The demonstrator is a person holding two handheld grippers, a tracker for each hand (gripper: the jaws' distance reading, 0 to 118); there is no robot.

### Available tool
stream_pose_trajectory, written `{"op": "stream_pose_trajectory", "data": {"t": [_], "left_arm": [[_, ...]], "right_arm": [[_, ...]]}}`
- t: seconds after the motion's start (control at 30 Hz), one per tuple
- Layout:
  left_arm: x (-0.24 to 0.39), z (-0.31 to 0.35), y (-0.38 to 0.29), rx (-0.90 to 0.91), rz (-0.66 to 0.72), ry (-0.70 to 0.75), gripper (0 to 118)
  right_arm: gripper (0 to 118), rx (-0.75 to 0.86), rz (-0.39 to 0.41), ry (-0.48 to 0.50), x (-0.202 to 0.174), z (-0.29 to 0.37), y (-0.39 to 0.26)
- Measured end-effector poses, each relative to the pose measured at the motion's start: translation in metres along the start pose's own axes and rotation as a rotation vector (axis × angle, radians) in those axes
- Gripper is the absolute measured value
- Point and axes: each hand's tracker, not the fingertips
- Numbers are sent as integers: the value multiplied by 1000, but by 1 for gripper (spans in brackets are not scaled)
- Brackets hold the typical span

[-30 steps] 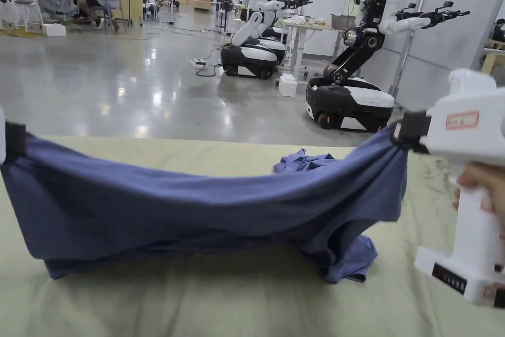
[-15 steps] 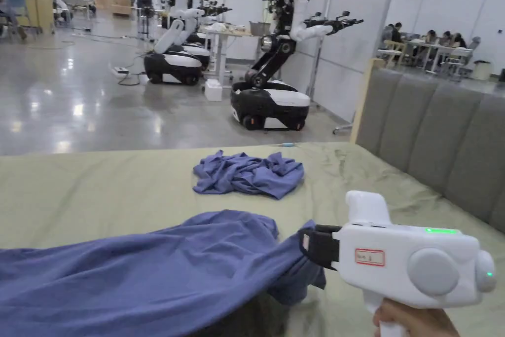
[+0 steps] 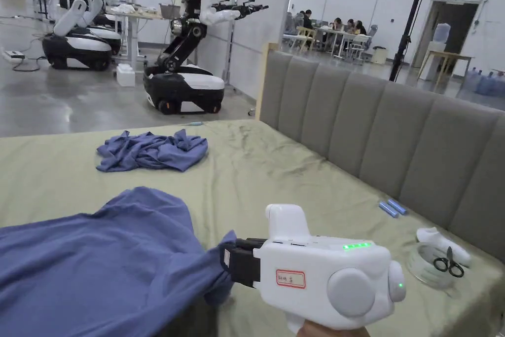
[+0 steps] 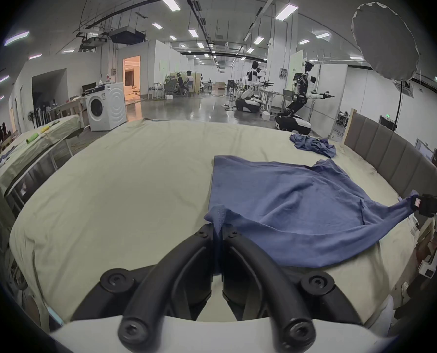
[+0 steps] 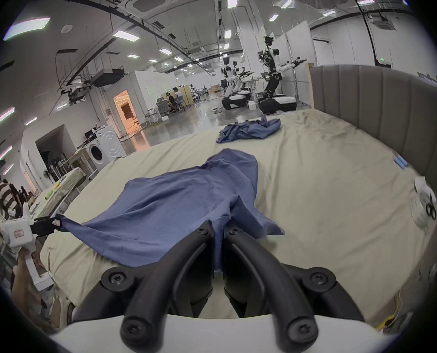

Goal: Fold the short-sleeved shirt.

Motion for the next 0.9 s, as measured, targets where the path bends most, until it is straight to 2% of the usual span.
{"op": "stream_pose_trajectory", "data": {"t": [0.23,0.5,0.9], "left_arm": [[-24,29,-42,-26,101,20,6],[-33,67,-84,-65,115,75,6],[-36,92,-127,-127,147,107,6]], "right_arm": [[8,-64,-89,-41,25,36,-61],[8,-114,-154,-62,42,63,-109],[8,-170,-154,-85,36,96,-138]]}}
